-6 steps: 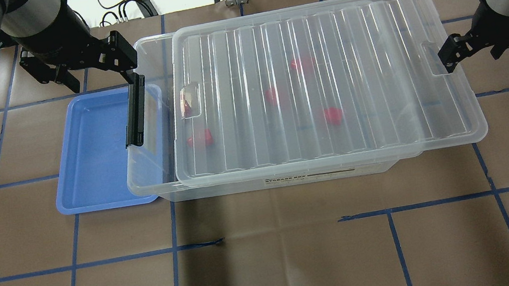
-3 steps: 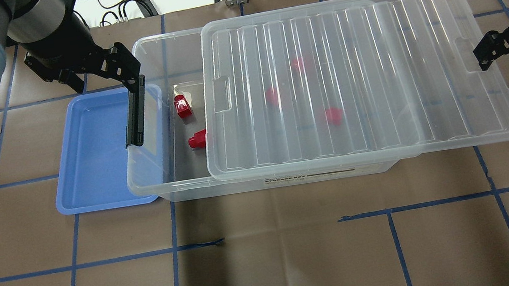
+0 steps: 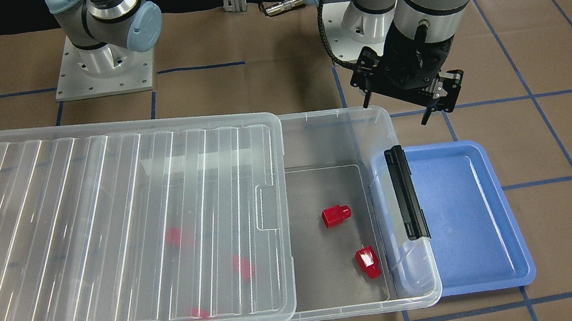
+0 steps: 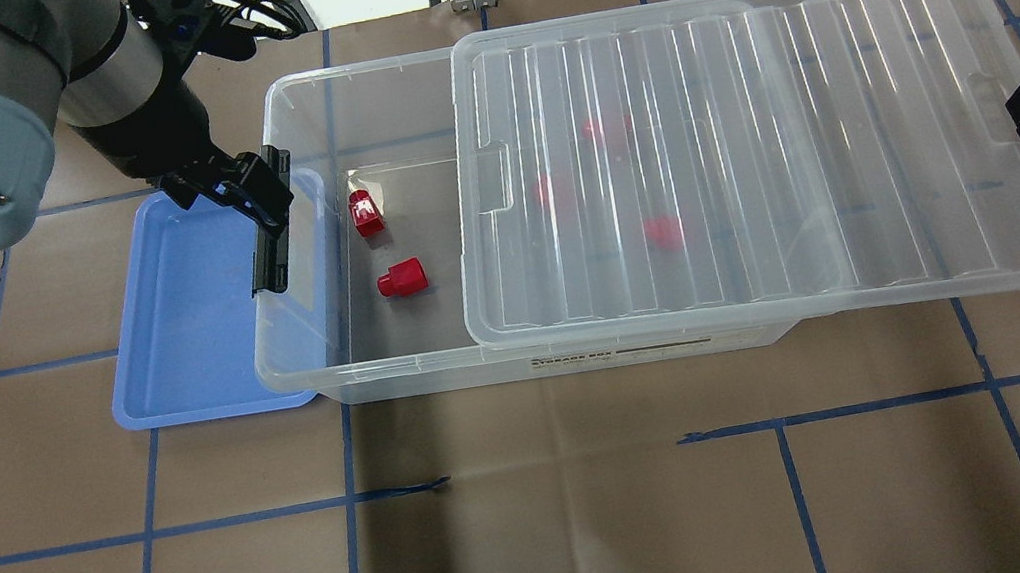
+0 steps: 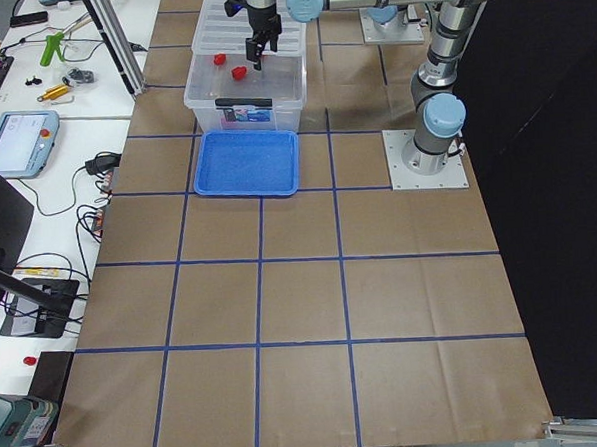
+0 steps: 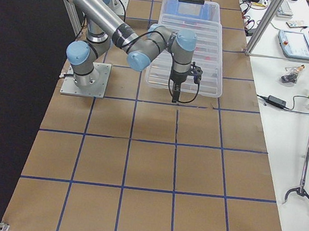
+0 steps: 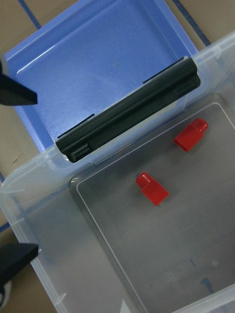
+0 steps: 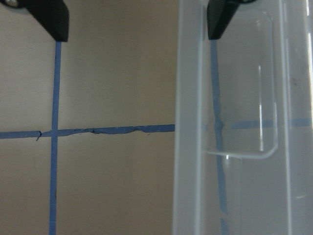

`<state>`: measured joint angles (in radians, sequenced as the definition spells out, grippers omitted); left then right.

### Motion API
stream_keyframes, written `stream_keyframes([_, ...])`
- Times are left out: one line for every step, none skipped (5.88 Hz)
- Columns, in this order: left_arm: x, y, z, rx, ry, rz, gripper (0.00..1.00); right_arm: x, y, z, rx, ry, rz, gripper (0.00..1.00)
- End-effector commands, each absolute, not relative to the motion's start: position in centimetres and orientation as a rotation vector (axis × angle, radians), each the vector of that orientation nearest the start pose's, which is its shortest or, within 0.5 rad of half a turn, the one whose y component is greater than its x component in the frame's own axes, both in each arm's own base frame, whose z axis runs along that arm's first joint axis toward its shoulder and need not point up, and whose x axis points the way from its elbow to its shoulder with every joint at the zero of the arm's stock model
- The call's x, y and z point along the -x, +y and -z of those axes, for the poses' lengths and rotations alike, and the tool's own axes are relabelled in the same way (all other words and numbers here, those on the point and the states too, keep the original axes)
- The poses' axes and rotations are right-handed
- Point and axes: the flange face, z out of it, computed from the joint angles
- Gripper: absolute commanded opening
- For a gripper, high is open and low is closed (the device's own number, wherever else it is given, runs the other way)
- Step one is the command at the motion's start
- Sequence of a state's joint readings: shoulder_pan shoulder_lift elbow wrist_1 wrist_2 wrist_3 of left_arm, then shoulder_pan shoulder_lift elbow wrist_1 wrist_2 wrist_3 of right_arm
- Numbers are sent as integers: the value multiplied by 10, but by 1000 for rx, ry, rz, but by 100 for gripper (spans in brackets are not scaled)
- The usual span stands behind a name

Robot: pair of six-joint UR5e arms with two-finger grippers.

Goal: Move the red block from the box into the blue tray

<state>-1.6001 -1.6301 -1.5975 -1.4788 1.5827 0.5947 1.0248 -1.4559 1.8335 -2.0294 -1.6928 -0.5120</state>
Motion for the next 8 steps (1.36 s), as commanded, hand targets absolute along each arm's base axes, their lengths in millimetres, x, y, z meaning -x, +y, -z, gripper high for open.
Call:
stream_keyframes([149,-514,-442,-1278,2861,-20,98,178,-504,-358,-106,3298,27,100])
stream_keyframes([156,-527,-419,-1535,2744,-54,98,177,-509,-375,-117,3298,72,100])
stream_keyframes([163,-537,-410,-1690,2645,-27,98,168,-517,-401,-106,3308,151,100])
stream_keyframes([174,-538,-409,-1767,2582,2,98,143,-521,-412,-131,3248,170,100])
stream_keyframes([190,-544,-395,-1848,2514,22,98,101,-513,-435,-245,3180,124,100])
stream_keyframes([199,-557,-365,-2013,2402,-13,98,52,-509,-454,-282,3155,87,100])
stream_keyframes([205,-564,-345,-2070,2370,-43,98,-9,-510,-471,-289,3149,105,100])
stream_keyframes([212,-569,-329,-2097,2342,-27,98,-72,-509,-486,-295,3138,120,100])
